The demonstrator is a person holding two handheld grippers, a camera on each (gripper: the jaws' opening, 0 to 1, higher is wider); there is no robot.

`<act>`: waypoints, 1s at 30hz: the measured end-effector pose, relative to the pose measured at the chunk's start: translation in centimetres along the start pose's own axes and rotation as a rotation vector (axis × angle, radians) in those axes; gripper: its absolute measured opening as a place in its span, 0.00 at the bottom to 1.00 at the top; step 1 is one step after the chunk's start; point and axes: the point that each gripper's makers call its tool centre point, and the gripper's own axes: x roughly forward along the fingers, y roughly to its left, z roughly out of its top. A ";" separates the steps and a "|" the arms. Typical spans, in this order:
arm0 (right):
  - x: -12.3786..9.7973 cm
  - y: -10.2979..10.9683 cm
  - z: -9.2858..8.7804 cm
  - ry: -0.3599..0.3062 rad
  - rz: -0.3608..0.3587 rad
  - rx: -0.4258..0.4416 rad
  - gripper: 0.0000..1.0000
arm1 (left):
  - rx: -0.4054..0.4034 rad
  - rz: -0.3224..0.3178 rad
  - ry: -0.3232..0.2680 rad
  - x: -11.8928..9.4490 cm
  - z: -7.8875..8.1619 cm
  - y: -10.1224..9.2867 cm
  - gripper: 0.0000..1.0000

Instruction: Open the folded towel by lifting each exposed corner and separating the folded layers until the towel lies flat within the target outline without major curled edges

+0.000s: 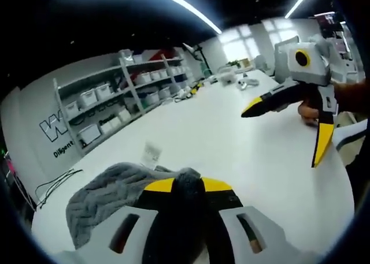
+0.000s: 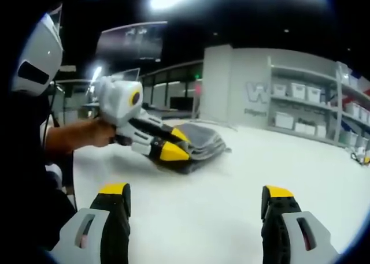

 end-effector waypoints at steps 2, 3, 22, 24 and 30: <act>0.0 0.0 -0.1 0.003 -0.001 -0.002 0.95 | -0.004 -0.002 -0.002 0.0 0.0 0.0 0.12; 0.0 0.0 -0.1 0.003 0.000 -0.001 0.95 | 0.000 0.000 -0.005 -0.1 0.1 0.0 0.10; 0.0 -0.1 0.0 -0.002 -0.001 -0.002 0.94 | -0.199 0.017 -0.014 -0.1 0.4 0.9 0.04; 0.0 0.0 0.1 -0.006 0.000 -0.005 0.94 | -0.231 0.015 -0.027 -0.1 0.6 1.0 0.04; 0.0 0.0 0.2 -0.004 0.001 -0.006 0.94 | -0.360 0.012 -0.059 -0.4 0.9 1.6 0.04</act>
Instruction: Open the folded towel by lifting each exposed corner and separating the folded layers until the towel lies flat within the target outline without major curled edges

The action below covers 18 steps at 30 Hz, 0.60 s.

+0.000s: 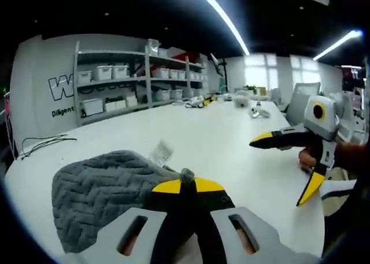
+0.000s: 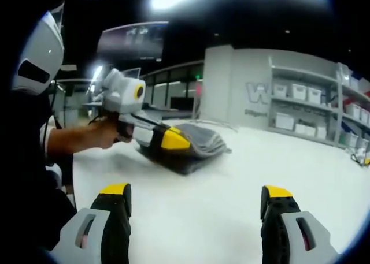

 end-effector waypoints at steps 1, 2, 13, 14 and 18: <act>0.0 0.0 0.0 0.001 -0.001 0.000 0.94 | -0.018 -0.002 0.001 0.0 0.0 0.2 0.04; 0.0 0.0 0.0 0.001 -0.001 0.000 0.94 | -0.032 -0.003 0.001 0.0 0.0 0.2 0.04; 0.2 0.1 -0.1 0.005 0.004 -0.004 0.94 | -0.130 0.004 -0.032 0.1 0.6 1.0 0.04; 0.2 0.1 -0.1 0.005 0.004 -0.004 0.94 | -0.139 0.008 -0.036 0.1 0.6 1.1 0.04; 0.2 0.1 -0.3 0.012 0.005 -0.003 0.94 | -0.176 0.010 -0.050 -0.2 0.9 1.3 0.04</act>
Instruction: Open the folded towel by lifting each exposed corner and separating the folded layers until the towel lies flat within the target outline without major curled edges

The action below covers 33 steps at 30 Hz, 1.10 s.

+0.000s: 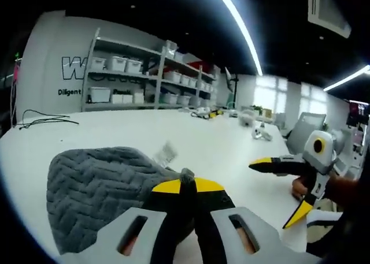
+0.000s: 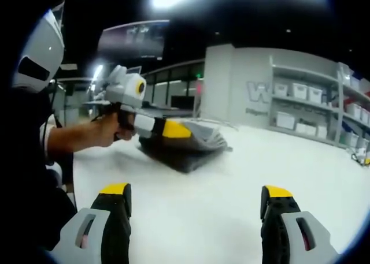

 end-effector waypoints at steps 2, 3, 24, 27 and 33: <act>0.0 0.0 0.0 0.002 0.001 -0.001 0.94 | -0.012 0.002 -0.008 -0.2 0.2 0.0 0.04; 0.0 0.0 0.0 0.001 0.001 -0.001 0.94 | -0.013 0.005 -0.013 -0.2 0.3 0.1 0.04; 0.0 0.8 0.6 -0.002 0.035 0.000 0.99 | -0.013 0.044 -0.075 -1.4 2.5 0.5 0.04; 0.0 0.9 0.8 -0.012 0.045 0.008 0.99 | -0.011 0.047 -0.083 -1.6 2.9 0.6 0.04; 0.0 1.1 1.0 -0.033 0.060 0.049 1.00 | 0.002 0.035 -0.092 -2.0 3.2 0.5 0.04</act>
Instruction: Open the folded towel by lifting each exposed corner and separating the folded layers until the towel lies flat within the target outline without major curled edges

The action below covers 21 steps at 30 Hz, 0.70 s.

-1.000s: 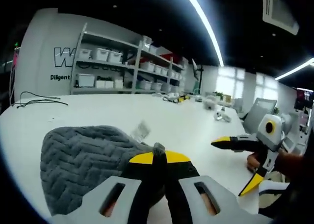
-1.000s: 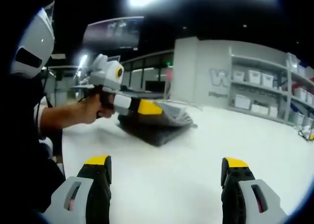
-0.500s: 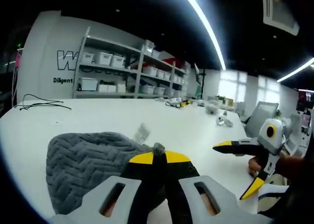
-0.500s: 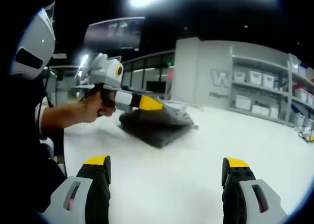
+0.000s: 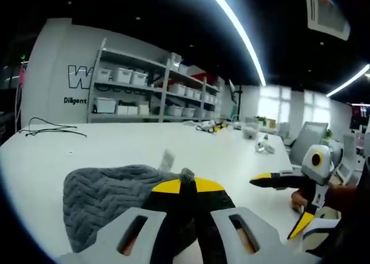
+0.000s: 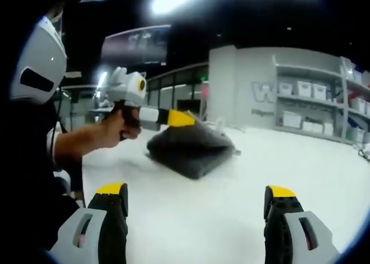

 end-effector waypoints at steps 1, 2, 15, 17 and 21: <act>0.0 0.0 0.0 -0.002 -0.001 0.005 1.00 | -0.005 0.001 -0.008 -0.1 0.2 0.1 0.04; 0.0 -0.1 0.0 -0.005 -0.001 0.009 1.00 | -0.010 0.002 -0.015 -0.2 0.4 0.2 0.04; 0.1 0.3 0.0 -0.013 0.014 0.017 1.00 | -0.008 0.009 -0.061 -0.8 1.4 0.7 0.04; 0.1 0.3 -0.1 -0.013 0.015 0.019 1.00 | -0.005 0.014 -0.068 -1.0 1.6 0.9 0.04; 0.2 0.3 -0.1 -0.010 0.015 0.018 1.00 | 0.002 0.026 -0.081 -1.4 1.9 1.2 0.05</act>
